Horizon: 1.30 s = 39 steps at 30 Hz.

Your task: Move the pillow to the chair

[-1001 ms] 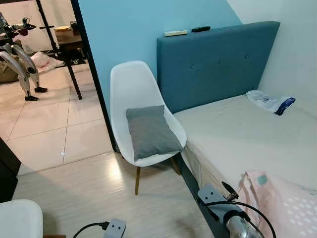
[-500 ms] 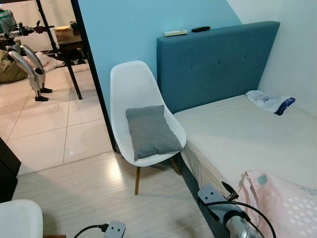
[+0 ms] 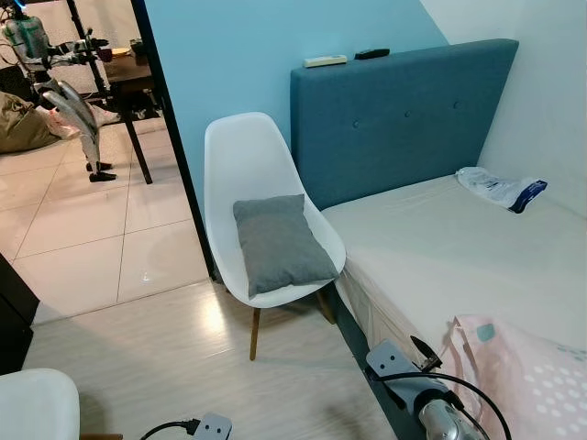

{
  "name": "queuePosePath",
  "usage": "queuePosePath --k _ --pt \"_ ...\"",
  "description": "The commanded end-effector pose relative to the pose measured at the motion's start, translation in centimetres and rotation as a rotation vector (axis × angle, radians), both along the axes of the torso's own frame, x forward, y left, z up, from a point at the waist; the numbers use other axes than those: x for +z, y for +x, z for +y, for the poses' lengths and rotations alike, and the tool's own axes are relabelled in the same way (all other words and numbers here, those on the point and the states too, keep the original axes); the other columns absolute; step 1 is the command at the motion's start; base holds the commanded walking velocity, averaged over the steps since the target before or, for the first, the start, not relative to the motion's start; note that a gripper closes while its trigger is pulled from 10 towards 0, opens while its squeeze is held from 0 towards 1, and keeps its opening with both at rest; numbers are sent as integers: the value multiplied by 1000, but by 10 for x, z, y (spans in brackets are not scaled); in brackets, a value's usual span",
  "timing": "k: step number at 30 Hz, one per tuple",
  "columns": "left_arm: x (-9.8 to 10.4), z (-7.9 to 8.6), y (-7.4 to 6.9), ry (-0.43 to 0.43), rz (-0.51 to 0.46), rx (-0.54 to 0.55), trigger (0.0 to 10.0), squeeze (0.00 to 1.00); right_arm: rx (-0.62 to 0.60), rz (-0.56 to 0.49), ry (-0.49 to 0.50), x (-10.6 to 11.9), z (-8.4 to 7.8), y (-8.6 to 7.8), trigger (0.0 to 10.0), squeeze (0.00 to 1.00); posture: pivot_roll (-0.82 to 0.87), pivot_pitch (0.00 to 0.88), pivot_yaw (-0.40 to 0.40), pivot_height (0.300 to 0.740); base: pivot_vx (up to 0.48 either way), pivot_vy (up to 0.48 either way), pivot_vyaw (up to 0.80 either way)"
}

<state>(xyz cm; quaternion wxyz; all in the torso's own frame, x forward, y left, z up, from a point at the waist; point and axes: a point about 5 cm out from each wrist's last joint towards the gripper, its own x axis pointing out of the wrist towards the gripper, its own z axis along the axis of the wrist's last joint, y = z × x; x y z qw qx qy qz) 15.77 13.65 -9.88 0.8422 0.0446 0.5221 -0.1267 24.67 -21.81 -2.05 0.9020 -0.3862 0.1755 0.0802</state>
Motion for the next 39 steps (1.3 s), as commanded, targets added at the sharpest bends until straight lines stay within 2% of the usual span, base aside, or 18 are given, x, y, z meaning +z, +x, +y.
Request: queuePosePath --k 1,39 --pt "-1 7 -2 18 3 0 10000 0 -9 -6 16 -1 2 -1 10000 0 -74 0 30 740 0 0 0" --pt "2 -1 5 7 -10 -13 10000 0 -12 -3 15 -1 1 -1 10000 0 -81 0 25 740 0 0 0"
